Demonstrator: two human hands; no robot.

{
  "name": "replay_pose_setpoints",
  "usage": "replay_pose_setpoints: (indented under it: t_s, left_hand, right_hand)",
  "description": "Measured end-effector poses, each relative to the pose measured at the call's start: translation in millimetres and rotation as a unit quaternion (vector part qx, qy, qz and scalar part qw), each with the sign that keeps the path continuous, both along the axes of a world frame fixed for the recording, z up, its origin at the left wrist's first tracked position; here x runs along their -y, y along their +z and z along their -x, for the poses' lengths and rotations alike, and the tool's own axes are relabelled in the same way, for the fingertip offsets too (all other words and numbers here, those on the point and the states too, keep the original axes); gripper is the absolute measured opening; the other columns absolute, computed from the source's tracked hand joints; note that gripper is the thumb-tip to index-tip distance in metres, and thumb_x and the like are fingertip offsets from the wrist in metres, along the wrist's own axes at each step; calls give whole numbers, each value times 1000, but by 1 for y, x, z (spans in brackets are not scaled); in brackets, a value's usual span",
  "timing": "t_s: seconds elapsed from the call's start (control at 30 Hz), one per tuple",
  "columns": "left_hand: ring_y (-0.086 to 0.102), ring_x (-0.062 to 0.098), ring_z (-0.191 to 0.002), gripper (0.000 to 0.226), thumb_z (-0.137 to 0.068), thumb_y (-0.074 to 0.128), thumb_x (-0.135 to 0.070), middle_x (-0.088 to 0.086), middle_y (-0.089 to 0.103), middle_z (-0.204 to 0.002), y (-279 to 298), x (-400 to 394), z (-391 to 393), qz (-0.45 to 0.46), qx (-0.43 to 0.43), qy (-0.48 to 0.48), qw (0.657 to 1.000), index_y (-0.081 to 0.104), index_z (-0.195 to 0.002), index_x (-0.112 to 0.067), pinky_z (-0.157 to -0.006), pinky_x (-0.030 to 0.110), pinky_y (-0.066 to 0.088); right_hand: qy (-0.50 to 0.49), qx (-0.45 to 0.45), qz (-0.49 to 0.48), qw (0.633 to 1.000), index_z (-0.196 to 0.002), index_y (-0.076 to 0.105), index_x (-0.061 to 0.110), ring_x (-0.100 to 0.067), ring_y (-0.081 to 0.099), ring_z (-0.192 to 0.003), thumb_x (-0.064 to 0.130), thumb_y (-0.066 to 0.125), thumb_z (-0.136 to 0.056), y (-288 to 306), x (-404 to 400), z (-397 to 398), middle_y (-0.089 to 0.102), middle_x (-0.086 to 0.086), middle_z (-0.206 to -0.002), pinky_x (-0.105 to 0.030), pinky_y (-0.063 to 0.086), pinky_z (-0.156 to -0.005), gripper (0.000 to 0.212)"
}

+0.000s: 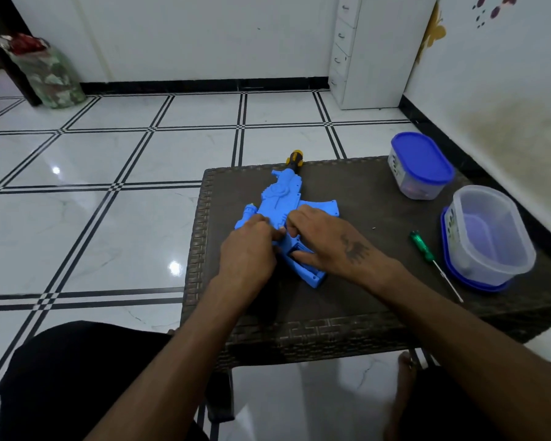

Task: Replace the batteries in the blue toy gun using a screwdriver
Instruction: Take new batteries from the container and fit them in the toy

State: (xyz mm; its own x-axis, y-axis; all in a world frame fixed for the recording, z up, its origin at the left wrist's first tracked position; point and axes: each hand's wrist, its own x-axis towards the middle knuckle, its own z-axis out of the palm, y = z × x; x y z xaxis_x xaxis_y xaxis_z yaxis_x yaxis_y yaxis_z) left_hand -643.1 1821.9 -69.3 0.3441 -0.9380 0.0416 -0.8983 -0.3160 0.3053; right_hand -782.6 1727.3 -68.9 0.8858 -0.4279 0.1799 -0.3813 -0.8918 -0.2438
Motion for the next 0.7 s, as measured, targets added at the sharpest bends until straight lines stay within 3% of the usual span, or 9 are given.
replay_pose_setpoints:
  t_s: [0.1,0.23,0.37,0.43,0.53,0.63,0.7]
  left_hand:
    - [51,23,-123,40,-92,59,-24,-2,47,-138,-1,2,0,-8,5,-4,1000,59,-130,-37,-88,38,47]
    - [47,23,-130,42,-91,61,-25,-4,43,-147,-6,2,-6,-10,-30,-1,999,58,-131,-38,-100,42,45]
    - [46,24,-131,41,-88,67,-24,1,49,-144,-5,4,-7,9,-47,7,999,63,-128,-30,-104,39,41]
    - [48,25,-126,38,-87,68,-23,6,57,-133,3,12,3,53,-50,21,997,67,-125,-22,-100,36,38]
    - [55,21,-118,32,-89,66,-23,0,62,-124,14,28,37,109,-87,9,990,69,-120,-24,-96,31,37]
    - [60,23,-113,29,-90,64,-26,-1,68,-118,16,46,85,104,-100,-63,987,70,-118,-26,-92,36,47]
    - [59,20,-114,31,-90,62,-30,-4,66,-121,14,54,114,94,-98,-112,984,67,-121,-31,-93,39,49]
  right_hand:
    - [-24,23,-30,999,-96,48,25,-12,51,-83,31,71,-81,8,2,9,50,8,-97,-34,49,-67,27]
    - [-86,81,-49,992,-89,59,20,-2,50,-71,21,71,-85,40,12,52,53,10,-84,-25,43,-66,12]
    - [-233,84,-83,965,-91,67,16,-12,61,-75,12,64,-90,75,33,130,66,3,-83,-23,43,-66,5]
    - [-323,36,-80,942,-94,69,14,-18,64,-78,5,58,-90,82,50,164,67,-1,-87,-28,48,-72,14]
    - [-381,-86,-122,913,-98,71,14,-21,70,-78,0,58,-85,74,73,189,72,-7,-89,-39,59,-78,24]
    - [-383,-164,-166,894,-98,72,16,-19,71,-77,9,65,-85,60,85,193,74,-7,-89,-34,60,-74,17]
    - [-371,-197,-188,888,-97,70,16,-16,68,-72,11,63,-88,53,86,189,72,-5,-86,-24,54,-59,13]
